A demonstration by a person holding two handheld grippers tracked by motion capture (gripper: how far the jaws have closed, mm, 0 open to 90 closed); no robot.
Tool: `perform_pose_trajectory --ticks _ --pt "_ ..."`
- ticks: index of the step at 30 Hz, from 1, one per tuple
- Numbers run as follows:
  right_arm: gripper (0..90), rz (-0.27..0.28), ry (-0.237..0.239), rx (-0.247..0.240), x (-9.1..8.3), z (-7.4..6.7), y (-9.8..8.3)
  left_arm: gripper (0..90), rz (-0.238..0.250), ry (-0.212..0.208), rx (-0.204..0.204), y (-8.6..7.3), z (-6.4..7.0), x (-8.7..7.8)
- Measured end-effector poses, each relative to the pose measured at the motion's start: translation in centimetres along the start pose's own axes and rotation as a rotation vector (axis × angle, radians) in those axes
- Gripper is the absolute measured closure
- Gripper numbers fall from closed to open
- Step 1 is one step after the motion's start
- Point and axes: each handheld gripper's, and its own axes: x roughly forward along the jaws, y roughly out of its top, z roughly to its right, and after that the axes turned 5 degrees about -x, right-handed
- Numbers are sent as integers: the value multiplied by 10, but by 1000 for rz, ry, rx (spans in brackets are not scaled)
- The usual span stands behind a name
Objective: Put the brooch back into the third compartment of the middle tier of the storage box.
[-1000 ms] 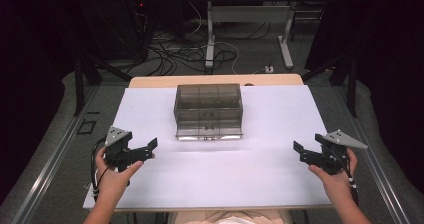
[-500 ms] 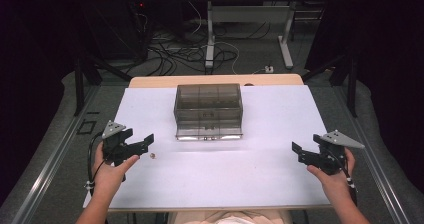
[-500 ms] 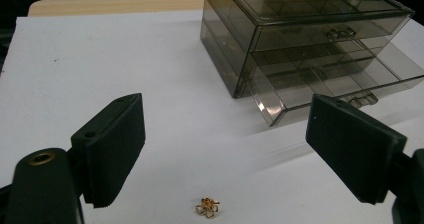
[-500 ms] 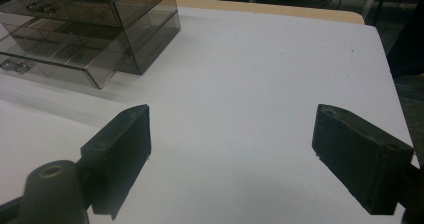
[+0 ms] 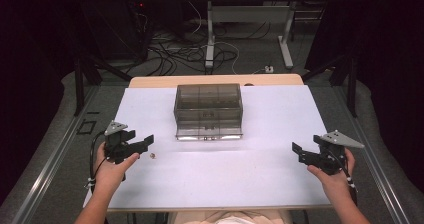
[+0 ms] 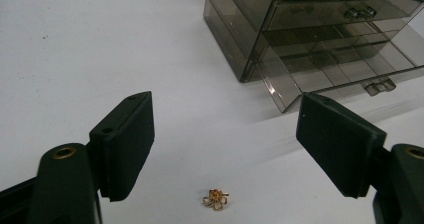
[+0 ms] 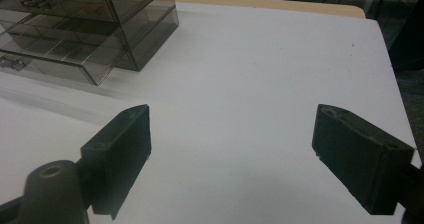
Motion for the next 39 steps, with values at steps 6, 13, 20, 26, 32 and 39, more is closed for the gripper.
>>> perform_pose_trajectory --ticks 6,13,20,26,32,39 --pt "159 -5 9 -1 0 0 0 249 -24 5 1 -2 -4 6" --pt "159 -7 13 -1 1 0 0 290 -50 8 -2 -5 -5 11" --pt "159 -14 14 1 2 1 -1 334 -105 11 -18 -9 -7 18" --pt "159 -16 15 -4 3 2 -2 346 -152 6 -22 -9 -6 24" --pt "159 -15 16 -2 3 1 -1 377 -190 11 -42 -9 -6 27" --pt "159 -18 20 0 4 2 -2 412 -235 3 -76 -12 -6 31"
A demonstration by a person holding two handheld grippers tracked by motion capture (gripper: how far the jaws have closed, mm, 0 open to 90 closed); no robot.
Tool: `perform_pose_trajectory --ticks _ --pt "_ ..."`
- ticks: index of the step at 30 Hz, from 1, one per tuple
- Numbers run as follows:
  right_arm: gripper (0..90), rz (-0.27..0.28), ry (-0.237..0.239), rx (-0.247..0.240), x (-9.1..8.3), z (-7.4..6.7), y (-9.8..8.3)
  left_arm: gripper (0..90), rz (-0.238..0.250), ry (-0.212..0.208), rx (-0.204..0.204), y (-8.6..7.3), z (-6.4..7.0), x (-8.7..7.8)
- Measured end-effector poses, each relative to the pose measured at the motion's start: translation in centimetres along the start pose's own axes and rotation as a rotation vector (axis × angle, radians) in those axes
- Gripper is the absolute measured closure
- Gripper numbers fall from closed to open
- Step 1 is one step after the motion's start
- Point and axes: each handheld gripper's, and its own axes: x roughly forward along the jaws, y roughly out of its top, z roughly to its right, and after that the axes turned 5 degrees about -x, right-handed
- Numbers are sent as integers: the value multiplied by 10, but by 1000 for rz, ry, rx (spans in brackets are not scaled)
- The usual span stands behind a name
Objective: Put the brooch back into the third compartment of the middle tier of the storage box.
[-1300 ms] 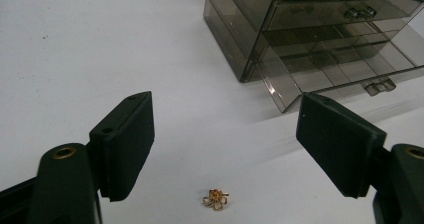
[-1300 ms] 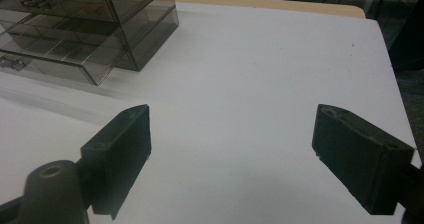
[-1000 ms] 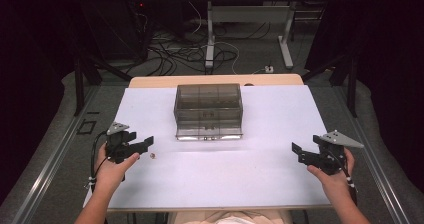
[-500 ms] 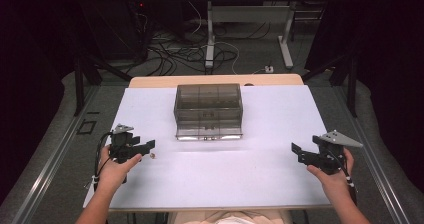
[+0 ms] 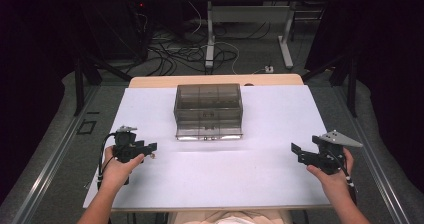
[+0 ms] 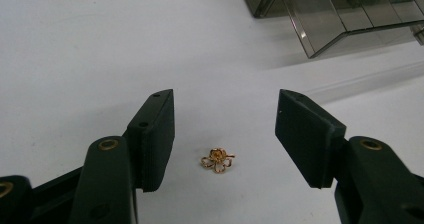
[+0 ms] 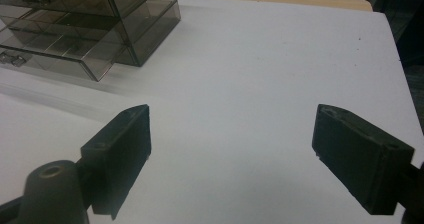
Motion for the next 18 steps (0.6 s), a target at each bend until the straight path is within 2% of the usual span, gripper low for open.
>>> perform_pose_trajectory --ticks 5,16,18 --pt "159 -2 1 -1 0 0 0 445 -39 2 -9 1 -1 1" --pt "159 -9 2 2 2 0 -1 488 -67 5 -31 1 0 8" --pt "159 -11 3 -1 2 0 -1 490 -89 1 -31 1 0 9"
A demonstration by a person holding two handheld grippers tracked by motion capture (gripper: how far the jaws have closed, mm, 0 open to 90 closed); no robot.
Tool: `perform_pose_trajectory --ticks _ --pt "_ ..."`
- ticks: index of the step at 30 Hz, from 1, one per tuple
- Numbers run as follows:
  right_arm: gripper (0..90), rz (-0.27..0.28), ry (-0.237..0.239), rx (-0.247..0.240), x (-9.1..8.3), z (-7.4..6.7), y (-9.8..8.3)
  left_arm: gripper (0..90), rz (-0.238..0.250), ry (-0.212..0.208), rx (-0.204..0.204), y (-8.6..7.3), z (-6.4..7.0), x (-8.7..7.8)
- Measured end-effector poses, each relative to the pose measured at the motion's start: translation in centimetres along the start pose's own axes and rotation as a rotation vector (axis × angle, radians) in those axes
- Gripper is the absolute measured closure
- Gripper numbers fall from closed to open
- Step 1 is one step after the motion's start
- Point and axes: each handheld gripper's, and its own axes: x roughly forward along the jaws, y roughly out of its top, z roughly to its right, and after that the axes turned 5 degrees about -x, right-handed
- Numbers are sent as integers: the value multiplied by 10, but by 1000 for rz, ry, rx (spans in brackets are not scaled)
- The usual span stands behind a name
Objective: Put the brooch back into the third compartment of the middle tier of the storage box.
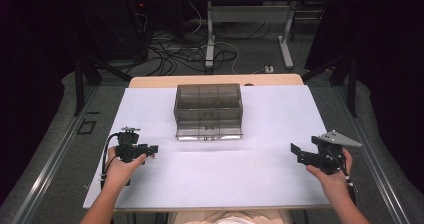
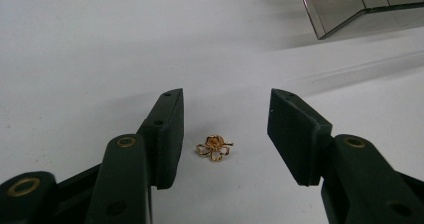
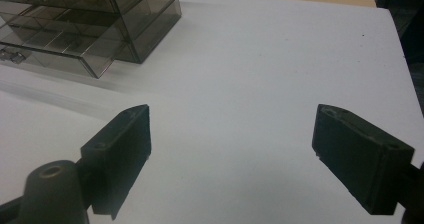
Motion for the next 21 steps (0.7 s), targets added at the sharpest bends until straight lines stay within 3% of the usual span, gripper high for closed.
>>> perform_pose_trajectory --ticks 21 --pt "159 -4 3 5 1 0 -1 574 -49 11 -26 -4 -3 12"
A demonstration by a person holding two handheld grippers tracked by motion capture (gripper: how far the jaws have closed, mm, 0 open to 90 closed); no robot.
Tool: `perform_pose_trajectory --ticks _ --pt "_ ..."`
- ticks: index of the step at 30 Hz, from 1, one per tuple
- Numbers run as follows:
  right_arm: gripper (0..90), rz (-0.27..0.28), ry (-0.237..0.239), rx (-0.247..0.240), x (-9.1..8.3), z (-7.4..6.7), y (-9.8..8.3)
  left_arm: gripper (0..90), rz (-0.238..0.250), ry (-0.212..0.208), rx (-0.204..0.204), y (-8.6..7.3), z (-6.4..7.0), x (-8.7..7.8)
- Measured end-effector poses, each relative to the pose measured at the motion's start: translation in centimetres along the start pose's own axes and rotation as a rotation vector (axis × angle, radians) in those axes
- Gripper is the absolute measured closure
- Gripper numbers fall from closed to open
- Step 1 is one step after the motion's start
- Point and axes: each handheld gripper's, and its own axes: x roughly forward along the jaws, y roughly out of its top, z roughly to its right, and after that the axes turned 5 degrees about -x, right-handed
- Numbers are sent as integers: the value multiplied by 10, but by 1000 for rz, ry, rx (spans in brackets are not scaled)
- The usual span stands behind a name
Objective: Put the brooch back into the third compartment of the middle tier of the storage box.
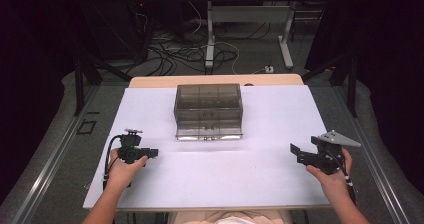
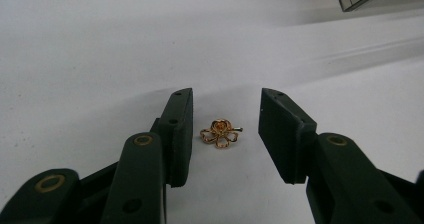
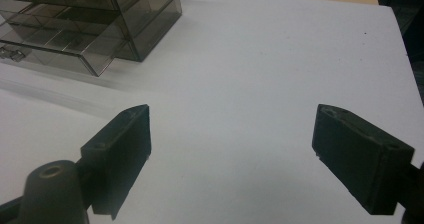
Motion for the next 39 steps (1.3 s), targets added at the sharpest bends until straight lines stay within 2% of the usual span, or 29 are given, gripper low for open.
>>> perform_pose_trajectory --ticks 6,7,9,14,23,26,39 --pt "159 4 -1 5 0 0 0 600 -8 3 -4 -1 -1 1" --pt "159 4 0 4 0 0 0 604 -27 -5 0 -1 -2 0" --pt "159 6 -3 6 0 0 0 608 -33 -7 2 -1 -2 1" --pt "159 7 -3 5 0 0 0 624 -22 -1 -12 -1 -2 2" --pt "159 -4 -5 -3 0 0 0 654 -19 8 -15 -1 -1 3" --pt "159 3 2 1 0 0 0 666 -33 5 -9 -1 -1 2" --pt "159 -4 -4 -2 0 0 0 699 -18 11 -19 -2 -1 3"
